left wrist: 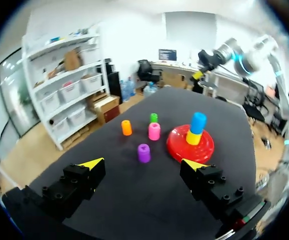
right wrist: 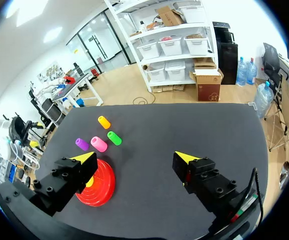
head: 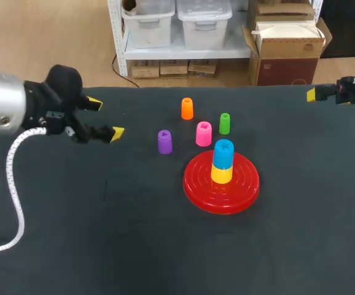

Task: Pick up and stack the cylinders on the red base in this order: pink,purple,orange,green

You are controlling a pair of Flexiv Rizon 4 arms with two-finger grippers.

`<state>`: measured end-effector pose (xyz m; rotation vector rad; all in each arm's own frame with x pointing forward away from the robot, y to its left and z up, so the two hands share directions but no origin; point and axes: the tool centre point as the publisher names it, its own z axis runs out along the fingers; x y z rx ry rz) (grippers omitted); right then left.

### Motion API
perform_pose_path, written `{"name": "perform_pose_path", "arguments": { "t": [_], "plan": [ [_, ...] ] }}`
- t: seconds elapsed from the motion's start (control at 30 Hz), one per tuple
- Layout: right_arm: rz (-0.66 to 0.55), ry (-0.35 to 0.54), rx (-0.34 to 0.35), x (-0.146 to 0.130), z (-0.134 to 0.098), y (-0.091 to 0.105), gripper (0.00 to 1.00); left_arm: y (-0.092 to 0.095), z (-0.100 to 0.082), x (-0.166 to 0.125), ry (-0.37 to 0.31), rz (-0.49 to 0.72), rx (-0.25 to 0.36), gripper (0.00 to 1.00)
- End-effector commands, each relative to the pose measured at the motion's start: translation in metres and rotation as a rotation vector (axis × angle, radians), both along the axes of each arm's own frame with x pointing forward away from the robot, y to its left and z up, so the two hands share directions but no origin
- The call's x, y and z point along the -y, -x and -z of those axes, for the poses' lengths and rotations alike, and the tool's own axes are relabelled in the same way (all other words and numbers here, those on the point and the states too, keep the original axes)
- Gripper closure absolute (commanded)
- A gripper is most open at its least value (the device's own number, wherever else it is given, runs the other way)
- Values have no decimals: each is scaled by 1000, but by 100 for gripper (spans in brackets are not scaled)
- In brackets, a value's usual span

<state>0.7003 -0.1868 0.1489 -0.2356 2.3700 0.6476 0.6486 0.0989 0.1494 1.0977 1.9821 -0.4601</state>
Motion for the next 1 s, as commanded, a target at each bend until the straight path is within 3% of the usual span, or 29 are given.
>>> {"name": "perform_pose_path", "arguments": {
  "t": [0.03,0.17,0.43,0.87,1.0],
  "plan": [
    [2,3,-1,-1,-1,0,0,-1,8,-10,220,446,112,0],
    [2,3,-1,-1,-1,0,0,-6,17,-13,188,409,98,0],
    [2,3,-1,-1,-1,0,0,-12,32,-23,191,277,28,0],
    [2,3,-1,-1,-1,0,0,-12,49,-30,157,229,10,0],
    [2,3,-1,-1,-1,0,0,-16,56,-30,103,223,12,0]
  ]
}}
